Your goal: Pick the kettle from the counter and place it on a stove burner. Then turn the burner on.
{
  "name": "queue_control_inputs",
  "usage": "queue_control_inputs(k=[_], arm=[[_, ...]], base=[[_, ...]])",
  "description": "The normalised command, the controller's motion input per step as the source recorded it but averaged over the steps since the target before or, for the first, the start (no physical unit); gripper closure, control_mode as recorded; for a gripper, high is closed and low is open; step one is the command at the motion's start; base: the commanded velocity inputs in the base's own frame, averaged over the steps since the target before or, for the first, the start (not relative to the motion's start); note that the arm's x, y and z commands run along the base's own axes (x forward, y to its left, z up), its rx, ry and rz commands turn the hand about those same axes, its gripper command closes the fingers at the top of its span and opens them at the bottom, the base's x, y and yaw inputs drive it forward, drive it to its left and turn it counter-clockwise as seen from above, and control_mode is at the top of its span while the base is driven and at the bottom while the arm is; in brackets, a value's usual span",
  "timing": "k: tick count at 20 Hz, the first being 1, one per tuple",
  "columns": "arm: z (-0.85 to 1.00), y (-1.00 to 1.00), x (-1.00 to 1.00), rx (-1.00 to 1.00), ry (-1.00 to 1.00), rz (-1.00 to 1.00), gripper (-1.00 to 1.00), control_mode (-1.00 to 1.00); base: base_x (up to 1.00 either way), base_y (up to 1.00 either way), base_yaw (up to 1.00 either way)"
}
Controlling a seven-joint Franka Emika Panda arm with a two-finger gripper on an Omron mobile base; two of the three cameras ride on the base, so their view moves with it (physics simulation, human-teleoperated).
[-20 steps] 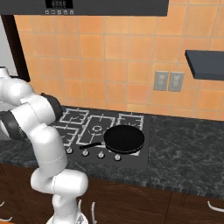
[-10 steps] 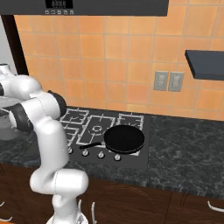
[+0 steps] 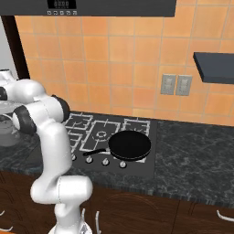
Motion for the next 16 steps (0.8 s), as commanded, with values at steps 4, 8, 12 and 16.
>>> queue_control_inputs(k=[4, 8, 12, 16], arm=[[-0.20, 0.08, 0.02, 0.00, 0.00, 0.00, -1.00, -1.00], [-0.33, 0.02, 0.00, 0.00, 0.00, 0.00, -1.00, -1.00], [0.00, 0.00, 0.00, 0.00, 0.00, 0.00, -1.00, -1.00], [0.00, 0.00, 0.00, 0.00, 0.00, 0.00, 1.00, -1.00]], base=[[0.00, 0.00, 0.00], [0.00, 0.00, 0.00], [0.00, 0.00, 0.00], [0.00, 0.00, 0.00]])
